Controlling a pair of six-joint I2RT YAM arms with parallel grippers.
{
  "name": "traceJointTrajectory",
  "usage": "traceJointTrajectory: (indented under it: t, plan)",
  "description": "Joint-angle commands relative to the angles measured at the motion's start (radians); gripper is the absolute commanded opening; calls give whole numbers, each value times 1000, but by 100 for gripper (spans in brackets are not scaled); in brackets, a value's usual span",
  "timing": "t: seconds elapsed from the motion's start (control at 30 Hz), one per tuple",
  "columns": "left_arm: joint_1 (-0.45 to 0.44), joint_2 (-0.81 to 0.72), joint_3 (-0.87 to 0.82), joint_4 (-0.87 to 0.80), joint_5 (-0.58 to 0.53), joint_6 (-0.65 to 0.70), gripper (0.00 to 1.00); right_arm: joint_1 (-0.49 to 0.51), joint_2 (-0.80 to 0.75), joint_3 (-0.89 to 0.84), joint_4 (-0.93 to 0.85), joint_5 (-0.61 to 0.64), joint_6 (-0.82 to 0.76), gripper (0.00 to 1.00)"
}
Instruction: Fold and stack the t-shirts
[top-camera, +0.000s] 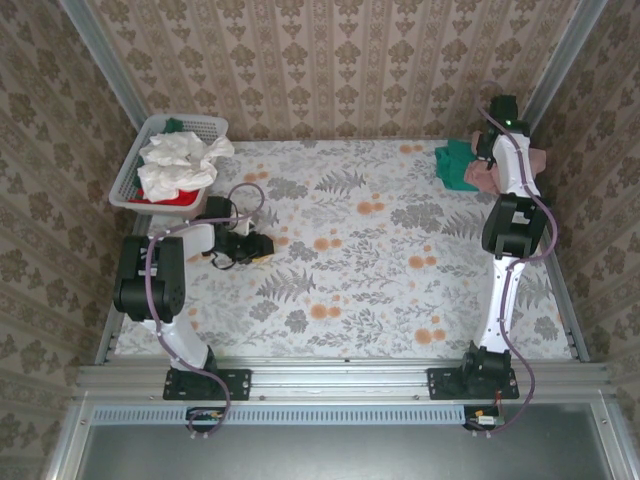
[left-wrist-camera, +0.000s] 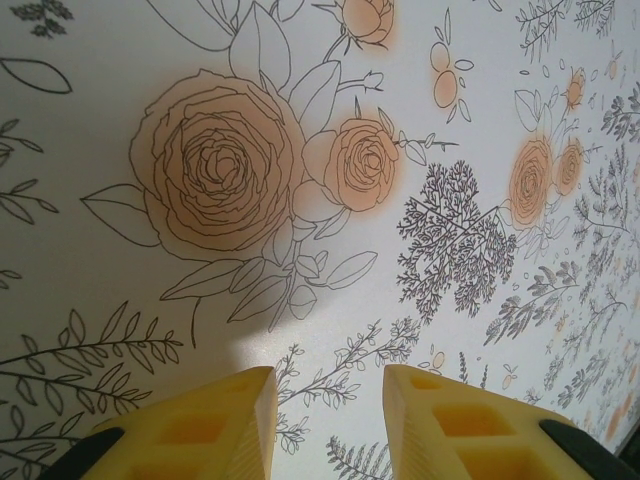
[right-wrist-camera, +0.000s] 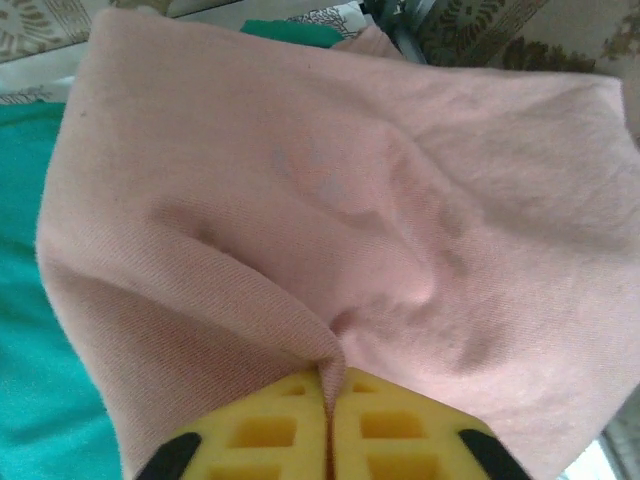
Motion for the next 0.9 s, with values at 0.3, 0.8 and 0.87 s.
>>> traceJointTrajectory:
  t: [0.3,0.8,0.87]
  plan:
    - [7,-40,6,-23,25,23,34,6,-136,-148,48,-162,24,55]
    - [9,-27,10,-16,36,27,34,-82,-445,-722,343,-240,119,58]
    - [9,-28,13,-20,40,29,34,-84,-400,-693,306,-189,94,58]
